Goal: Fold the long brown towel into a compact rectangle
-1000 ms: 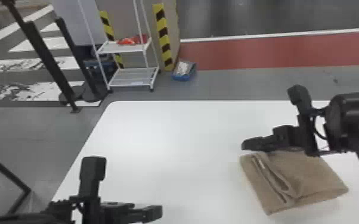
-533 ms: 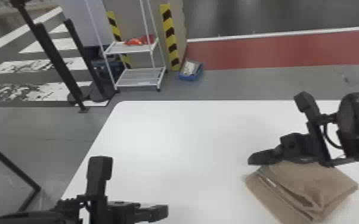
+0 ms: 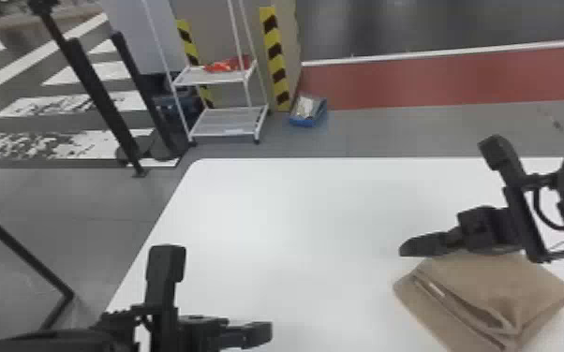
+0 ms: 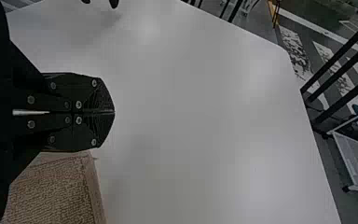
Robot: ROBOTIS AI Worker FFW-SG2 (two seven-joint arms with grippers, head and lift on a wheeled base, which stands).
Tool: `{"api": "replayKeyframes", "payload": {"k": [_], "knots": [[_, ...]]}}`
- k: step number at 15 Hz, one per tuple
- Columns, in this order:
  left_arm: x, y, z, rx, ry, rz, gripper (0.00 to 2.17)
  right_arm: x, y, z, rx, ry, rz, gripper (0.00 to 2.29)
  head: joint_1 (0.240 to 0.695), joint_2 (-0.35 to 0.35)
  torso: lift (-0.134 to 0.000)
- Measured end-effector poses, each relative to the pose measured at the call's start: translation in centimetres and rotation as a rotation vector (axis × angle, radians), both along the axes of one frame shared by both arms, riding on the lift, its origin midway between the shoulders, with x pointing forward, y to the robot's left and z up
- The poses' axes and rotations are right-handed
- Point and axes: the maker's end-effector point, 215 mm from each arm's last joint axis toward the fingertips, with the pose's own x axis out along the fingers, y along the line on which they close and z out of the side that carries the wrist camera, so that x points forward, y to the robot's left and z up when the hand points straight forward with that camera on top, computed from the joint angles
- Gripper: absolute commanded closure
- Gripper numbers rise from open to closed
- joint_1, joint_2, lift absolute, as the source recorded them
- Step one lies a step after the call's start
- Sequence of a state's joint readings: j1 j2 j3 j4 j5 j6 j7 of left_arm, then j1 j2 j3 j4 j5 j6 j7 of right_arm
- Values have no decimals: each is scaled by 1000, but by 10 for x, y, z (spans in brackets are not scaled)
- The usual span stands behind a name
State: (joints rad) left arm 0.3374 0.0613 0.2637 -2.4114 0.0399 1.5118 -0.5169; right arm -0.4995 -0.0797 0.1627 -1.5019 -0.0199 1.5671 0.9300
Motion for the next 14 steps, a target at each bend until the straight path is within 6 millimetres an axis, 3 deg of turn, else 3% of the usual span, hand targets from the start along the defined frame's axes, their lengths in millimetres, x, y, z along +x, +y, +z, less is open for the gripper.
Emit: {"api": "replayKeyframes", "payload": {"k": [9,14], "knots": [[4,-3,5,-1,-14,-4,87,-12,4,-21,-85,11,48,1301,695,266,-124],[4,-4,12,1,-26,-6,87,-22,-8,-19,-72,0,63,1301,695,253,-124]]}}
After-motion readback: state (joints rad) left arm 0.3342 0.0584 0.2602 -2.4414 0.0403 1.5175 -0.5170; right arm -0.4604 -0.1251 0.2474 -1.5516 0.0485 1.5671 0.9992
